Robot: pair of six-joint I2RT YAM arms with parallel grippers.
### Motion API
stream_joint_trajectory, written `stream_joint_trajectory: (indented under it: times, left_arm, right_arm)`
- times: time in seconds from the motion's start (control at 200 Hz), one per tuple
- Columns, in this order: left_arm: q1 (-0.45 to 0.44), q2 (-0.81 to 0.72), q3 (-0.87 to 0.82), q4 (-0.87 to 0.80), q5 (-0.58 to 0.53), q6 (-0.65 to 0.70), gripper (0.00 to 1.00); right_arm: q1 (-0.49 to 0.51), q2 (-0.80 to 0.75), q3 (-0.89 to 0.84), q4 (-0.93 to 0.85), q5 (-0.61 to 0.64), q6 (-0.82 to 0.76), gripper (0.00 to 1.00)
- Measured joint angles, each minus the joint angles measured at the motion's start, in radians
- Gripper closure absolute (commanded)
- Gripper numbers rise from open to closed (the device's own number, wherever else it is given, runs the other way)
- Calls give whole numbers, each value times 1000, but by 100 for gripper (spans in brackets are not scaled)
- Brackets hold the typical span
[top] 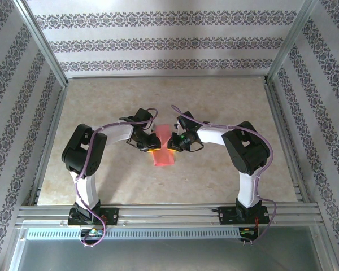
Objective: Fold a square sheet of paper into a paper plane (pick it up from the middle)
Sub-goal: First fold the square sheet of paper in half at the center of the table.
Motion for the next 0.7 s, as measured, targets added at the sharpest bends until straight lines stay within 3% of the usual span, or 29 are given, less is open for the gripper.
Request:
stream_joint_trajectory:
  times: [0.195,0.335,0.7]
  left_arm:
    - [32,-85,-30,2,-18,14,73]
    - [30,-150,-78,97,26,-37,74]
    - [-8,-114,-204,232,57,-130,76]
  right_arm:
    - [0,-1,0,-1,1,-1,89]
    - [0,-1,3,-6,2,-4,89]
    - [0,0,5,-8,5,-4,89]
